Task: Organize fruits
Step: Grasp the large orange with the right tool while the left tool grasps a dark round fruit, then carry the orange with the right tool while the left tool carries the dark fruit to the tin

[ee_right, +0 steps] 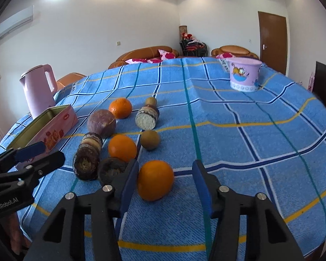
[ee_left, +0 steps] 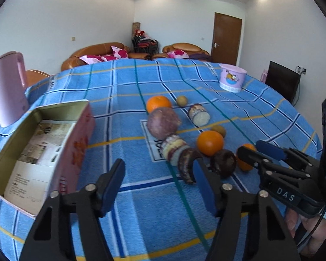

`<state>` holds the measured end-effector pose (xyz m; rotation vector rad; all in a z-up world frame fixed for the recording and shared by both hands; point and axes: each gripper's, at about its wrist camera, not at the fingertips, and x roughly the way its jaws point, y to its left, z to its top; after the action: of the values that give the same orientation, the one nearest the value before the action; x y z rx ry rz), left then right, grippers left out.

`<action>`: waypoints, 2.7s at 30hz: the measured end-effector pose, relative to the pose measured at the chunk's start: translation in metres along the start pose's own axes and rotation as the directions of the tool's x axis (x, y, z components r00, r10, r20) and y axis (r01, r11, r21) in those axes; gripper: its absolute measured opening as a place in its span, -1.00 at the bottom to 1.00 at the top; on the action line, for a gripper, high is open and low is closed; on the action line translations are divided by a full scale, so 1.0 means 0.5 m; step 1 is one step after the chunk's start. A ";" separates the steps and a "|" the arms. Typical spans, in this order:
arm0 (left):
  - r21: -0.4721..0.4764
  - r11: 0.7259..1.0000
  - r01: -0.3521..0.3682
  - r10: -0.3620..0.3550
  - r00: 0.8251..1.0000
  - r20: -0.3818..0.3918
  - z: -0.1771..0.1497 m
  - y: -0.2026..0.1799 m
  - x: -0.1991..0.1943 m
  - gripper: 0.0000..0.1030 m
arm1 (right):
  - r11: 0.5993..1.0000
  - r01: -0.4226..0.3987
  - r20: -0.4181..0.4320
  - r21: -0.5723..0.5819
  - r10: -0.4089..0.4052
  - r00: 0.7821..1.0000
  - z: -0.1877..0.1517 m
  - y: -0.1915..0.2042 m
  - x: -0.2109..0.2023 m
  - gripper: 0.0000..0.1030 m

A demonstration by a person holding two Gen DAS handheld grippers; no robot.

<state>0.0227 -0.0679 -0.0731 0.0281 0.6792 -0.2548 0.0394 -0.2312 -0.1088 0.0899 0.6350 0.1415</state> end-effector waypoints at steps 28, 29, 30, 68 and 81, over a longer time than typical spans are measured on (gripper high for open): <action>0.093 0.990 0.105 -0.103 0.994 -0.023 -0.003 -0.060 0.029 -0.56 | 0.999 -0.034 -0.002 -0.033 0.034 0.999 -0.016 0.016 0.012 -0.32; 0.096 0.990 0.106 -0.104 0.994 -0.017 -0.003 -0.060 0.026 -0.57 | 0.999 -0.034 0.000 -0.034 0.034 0.999 -0.016 0.016 0.010 -0.32; 0.100 0.990 0.103 -0.103 0.995 -0.010 -0.004 -0.061 0.024 -0.57 | 0.999 -0.032 0.002 -0.035 0.032 0.999 -0.016 0.016 0.009 -0.32; 0.086 0.995 -0.058 0.041 0.980 0.194 0.011 -0.010 -0.063 -0.58 | 0.995 -0.052 0.148 -0.089 0.065 0.987 0.021 0.075 -0.054 -0.33; 0.044 0.996 -0.081 0.069 0.974 0.216 0.022 0.024 -0.083 -0.58 | 0.987 -0.076 0.184 -0.145 0.102 0.978 0.051 0.121 -0.078 -0.32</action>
<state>0.0013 -0.0483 -0.0394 0.0752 0.4552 -0.1993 0.0172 -0.1788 -0.0576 -0.0008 0.4285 0.2600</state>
